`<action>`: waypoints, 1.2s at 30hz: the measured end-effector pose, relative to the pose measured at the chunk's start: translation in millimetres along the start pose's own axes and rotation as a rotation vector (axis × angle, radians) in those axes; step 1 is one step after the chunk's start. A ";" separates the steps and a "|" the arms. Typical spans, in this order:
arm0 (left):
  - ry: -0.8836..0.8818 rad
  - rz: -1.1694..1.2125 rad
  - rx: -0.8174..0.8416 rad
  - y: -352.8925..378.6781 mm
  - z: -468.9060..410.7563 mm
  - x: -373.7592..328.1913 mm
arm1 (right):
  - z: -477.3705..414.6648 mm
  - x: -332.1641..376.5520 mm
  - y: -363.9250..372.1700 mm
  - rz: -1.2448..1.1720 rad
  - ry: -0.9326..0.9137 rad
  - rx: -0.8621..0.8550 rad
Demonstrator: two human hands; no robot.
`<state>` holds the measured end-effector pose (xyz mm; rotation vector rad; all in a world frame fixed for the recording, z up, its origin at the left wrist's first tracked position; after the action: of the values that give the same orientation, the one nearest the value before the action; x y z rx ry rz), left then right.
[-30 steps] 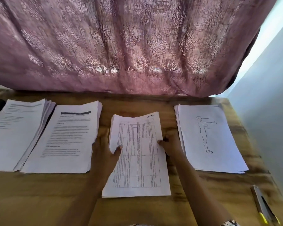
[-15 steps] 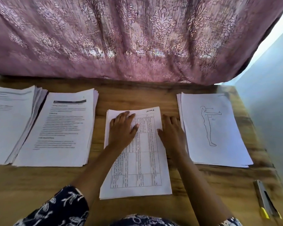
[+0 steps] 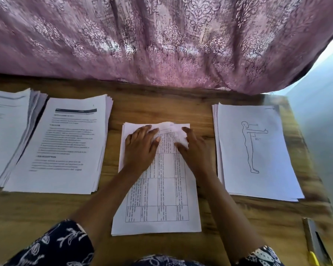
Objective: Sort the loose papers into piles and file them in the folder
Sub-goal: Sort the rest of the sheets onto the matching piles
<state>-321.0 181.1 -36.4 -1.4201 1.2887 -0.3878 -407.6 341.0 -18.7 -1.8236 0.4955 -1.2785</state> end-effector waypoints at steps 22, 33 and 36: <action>0.059 0.083 0.056 4.0 0.2 5.3 | -18.1 -15.9 -4.6 0.106 -0.191 0.181; -0.094 0.395 -0.017 -11.5 5.4 1.3 | 28.2 16.0 -8.2 -0.054 -0.316 0.180; -0.145 0.478 0.005 -12.9 4.4 1.9 | 29.9 11.6 -0.3 0.096 -0.519 0.299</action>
<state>-310.7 178.8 -27.6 -1.0678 1.4515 0.0338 -375.9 345.0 -15.7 -1.7601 0.0967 -0.7245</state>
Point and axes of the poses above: each hand's wrist, its own z-axis away from the middle knuckle, its own y-axis out of the palm, x = y × z, the point moved 4 cm from there along -z, towards the middle knuckle, and after that the axes turned 12 degrees about -x, right-handed, at the moved point
